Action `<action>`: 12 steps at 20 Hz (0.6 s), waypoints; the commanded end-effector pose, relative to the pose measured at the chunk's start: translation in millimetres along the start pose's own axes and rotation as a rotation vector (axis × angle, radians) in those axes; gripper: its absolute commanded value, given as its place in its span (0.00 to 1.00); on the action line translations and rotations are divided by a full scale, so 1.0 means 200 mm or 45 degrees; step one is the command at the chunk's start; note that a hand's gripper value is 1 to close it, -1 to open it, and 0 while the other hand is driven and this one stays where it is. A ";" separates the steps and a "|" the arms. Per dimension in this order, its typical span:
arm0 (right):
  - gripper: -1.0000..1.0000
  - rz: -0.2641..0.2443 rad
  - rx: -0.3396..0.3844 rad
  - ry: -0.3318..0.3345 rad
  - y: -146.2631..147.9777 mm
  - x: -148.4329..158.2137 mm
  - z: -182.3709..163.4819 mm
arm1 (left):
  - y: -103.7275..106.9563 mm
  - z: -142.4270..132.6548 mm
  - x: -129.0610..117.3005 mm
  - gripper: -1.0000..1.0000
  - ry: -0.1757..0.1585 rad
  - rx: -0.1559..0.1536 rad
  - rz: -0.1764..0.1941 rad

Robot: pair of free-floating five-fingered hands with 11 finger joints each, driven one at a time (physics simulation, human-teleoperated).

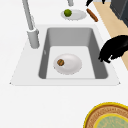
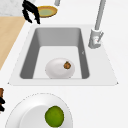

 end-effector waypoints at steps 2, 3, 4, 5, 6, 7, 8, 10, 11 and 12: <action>0.00 -0.055 -0.064 -0.003 -0.07 -0.03 0.13 | 0.00 0.00 0.00 0.50 0.000 0.000 0.000; 0.00 -0.060 -0.076 -0.010 -0.09 -0.03 0.14 | 0.00 0.00 0.00 0.50 0.000 0.000 0.000; 0.00 -0.067 -0.089 -0.018 -0.10 -0.03 0.15 | 0.00 0.00 0.00 0.50 0.000 0.000 0.000; 0.00 -0.072 -0.108 -0.022 -0.10 -0.03 0.16 | 0.00 0.00 0.00 0.50 0.000 0.000 0.000; 0.00 -0.074 -0.126 -0.024 -0.11 -0.03 0.17 | 0.00 0.00 0.00 0.50 0.000 0.000 0.000; 0.00 -0.073 -0.145 -0.028 -0.12 -0.03 0.18 | 0.00 0.00 0.00 0.50 0.000 0.000 0.000; 0.00 -0.072 -0.162 -0.028 -0.14 -0.02 0.18 | 0.00 0.00 0.00 0.50 0.000 0.000 0.000; 0.00 -0.065 -0.203 -0.018 -0.18 -0.01 0.18 | 0.00 0.00 0.00 0.50 0.000 0.000 0.000; 0.00 -0.056 -0.234 -0.006 -0.19 -0.01 0.17 | 0.00 0.00 0.00 0.50 0.000 0.000 0.000; 0.00 -0.026 -0.275 0.001 -0.18 -0.01 0.18 | 0.00 0.00 0.00 0.50 0.000 0.000 0.000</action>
